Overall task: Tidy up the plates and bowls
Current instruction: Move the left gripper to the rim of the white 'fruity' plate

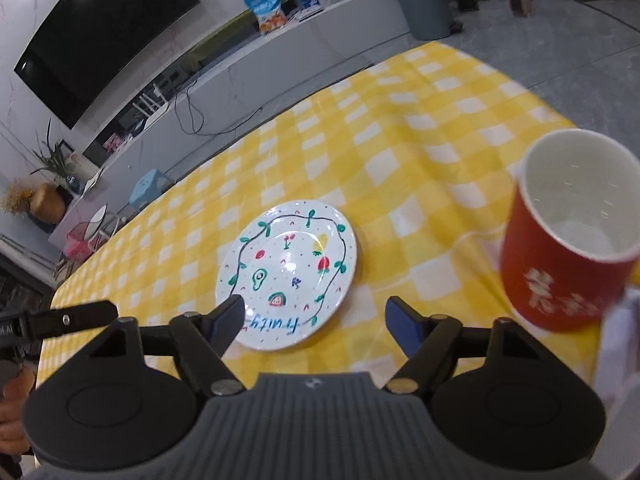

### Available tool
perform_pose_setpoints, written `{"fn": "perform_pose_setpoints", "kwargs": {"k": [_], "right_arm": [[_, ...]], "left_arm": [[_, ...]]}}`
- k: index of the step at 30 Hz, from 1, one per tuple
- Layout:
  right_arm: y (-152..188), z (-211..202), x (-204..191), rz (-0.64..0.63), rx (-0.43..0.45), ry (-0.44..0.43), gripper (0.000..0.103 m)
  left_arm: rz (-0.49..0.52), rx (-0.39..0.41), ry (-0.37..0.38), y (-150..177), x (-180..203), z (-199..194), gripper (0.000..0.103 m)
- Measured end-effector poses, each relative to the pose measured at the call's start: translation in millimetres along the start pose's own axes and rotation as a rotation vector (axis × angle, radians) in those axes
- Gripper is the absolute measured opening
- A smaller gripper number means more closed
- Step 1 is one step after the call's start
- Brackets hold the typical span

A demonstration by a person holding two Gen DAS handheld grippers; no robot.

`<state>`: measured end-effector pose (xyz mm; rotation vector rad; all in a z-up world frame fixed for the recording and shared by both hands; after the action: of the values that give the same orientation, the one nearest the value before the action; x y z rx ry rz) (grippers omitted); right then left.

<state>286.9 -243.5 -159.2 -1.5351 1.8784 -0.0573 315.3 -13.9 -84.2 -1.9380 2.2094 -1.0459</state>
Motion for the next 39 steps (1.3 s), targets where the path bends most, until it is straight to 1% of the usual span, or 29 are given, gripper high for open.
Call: {"fn": "perform_pose_setpoints", "kwargs": {"k": [2,5,7,8,9,10,11,14,17,18,19,20,23,24,29,31,32,33,35,39], "right_arm": [[-3.4,12.6,4.8,0.003,-0.024,-0.012,0.068],[-7.5,27.0,13.5,0.007,-0.041,-0.025,0.061],[-9.6,34.2,18.8,0.018,-0.046,-0.062,0.057],[-9.8,37.6,21.8,0.025,-0.052,-0.076,0.054],[-9.5,39.9,23.2,0.031,-0.063,-0.084,0.053],[-9.4,42.3,24.3,0.034,-0.071,-0.092,0.053],[-9.8,44.4,25.4,0.034,-0.075,-0.098,0.052],[-11.1,49.1,28.2,0.042,-0.080,-0.114,0.050],[-12.7,50.7,32.0,0.069,-0.071,-0.151,0.049],[-13.5,51.5,32.7,0.072,-0.069,-0.159,0.048],[-14.2,52.0,33.0,0.068,-0.067,-0.166,0.048],[-14.8,52.5,32.4,0.059,-0.065,-0.169,0.048],[-16.3,54.6,30.7,0.042,-0.044,-0.179,0.048],[-17.1,55.2,30.6,0.047,-0.037,-0.184,0.048],[-20.2,57.8,33.2,0.091,-0.014,-0.207,0.048],[-21.0,58.6,35.5,0.114,-0.005,-0.214,0.046],[-21.2,59.1,36.6,0.125,-0.002,-0.214,0.043],[-21.4,59.4,37.4,0.130,-0.002,-0.210,0.039],[-21.5,59.7,38.8,0.136,-0.002,-0.201,0.035],[-19.5,60.6,38.8,0.140,0.003,-0.196,0.028]], "left_arm": [[-0.008,0.005,0.011,-2.7,-4.7,8.0,0.075],[0.033,-0.031,0.046,1.3,-6.3,22.8,0.074],[0.046,-0.053,0.023,3.4,-11.4,32.4,0.074],[0.041,-0.078,0.003,4.9,-15.0,39.2,0.073],[0.026,-0.116,-0.004,6.6,-18.6,45.6,0.073],[0.010,-0.152,0.009,8.3,-21.1,51.1,0.071],[0.001,-0.170,0.027,8.5,-22.2,55.4,0.071],[-0.019,-0.166,0.044,5.8,-26.0,63.1,0.070],[-0.038,-0.163,0.072,4.4,-27.3,70.2,0.070],[-0.043,-0.150,0.077,3.0,-28.0,71.7,0.070],[-0.053,-0.127,0.083,1.7,-29.3,72.6,0.066],[-0.066,-0.113,0.093,1.0,-30.1,74.3,0.065],[-0.086,-0.144,0.132,2.7,-30.1,85.2,0.064],[-0.080,-0.126,0.139,2.0,-29.8,84.7,0.064],[-0.059,-0.103,0.177,1.3,-30.0,86.5,0.064],[-0.067,-0.101,0.188,0.9,-30.6,87.0,0.064],[-0.075,-0.103,0.190,0.6,-31.5,86.7,0.063],[-0.082,-0.105,0.192,0.3,-32.5,86.0,0.061],[-0.089,-0.104,0.198,0.3,-33.9,85.5,0.051],[-0.101,-0.109,0.215,2.0,-33.9,88.2,0.038]]}}
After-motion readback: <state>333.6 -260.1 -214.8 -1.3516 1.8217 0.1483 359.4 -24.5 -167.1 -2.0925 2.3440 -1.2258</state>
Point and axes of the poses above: each gripper's, at about its wrist camera, not at the fingertips, and z roughly the way its jaws point, x to its right, y to its underside, the point moved 7 cm from there along z, roughly the way its jaws point, and after that the axes turned 3 degrees about -x, right-handed, at the moved point
